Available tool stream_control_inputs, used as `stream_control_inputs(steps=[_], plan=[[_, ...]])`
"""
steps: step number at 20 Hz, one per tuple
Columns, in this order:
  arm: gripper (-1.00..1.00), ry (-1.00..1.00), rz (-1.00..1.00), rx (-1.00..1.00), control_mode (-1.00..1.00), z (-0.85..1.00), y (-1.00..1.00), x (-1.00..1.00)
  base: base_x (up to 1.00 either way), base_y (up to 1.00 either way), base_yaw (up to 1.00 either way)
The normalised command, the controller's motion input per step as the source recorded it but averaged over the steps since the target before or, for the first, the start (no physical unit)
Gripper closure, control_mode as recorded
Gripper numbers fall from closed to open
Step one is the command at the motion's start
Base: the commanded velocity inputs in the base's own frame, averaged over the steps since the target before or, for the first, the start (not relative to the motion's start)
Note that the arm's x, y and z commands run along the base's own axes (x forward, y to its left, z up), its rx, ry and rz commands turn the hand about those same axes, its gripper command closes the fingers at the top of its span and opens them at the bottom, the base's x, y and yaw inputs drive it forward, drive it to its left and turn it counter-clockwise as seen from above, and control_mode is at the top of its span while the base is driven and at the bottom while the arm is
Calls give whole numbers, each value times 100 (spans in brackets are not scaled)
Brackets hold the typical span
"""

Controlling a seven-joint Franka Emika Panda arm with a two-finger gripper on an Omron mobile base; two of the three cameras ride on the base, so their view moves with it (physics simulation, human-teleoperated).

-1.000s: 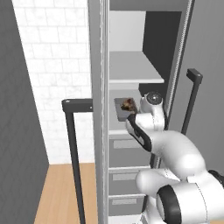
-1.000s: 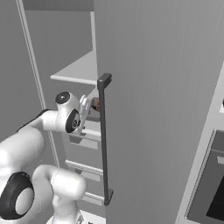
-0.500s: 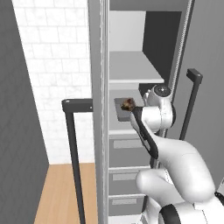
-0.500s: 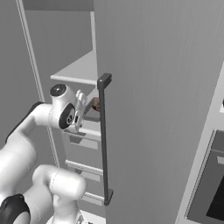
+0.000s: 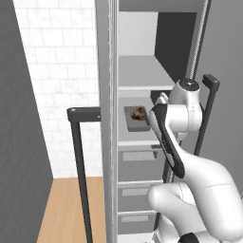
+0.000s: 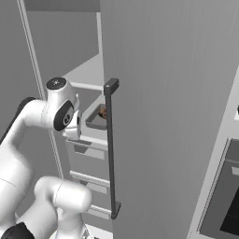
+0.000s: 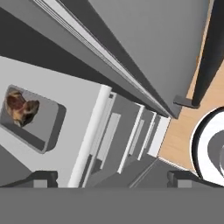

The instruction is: Take the meat container that has the steak and place it on the second highest rack of the freezer. Then take the vegetable container that has the sweet potato and tomato and place it on the highest rack of the freezer.

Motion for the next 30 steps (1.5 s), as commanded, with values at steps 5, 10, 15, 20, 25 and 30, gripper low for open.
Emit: stream_control_inputs(steps=[5,10,15,20,25,30], plan=[[-100,3,4,-4,-100,43,31,-67,0,0,0],[-100,2,-4,0,-100,51,4,-61,0,0,0],[-100,0,-1,0,-100,39,-4,-66,0,0,0],[-100,0,-4,0,-100,22,0,-54,0,0,0],[-100,0,-1,0,-100,2,0,-43,0,0,0],[-100,0,0,0,100,0,0,-21,-6,-2,0]])
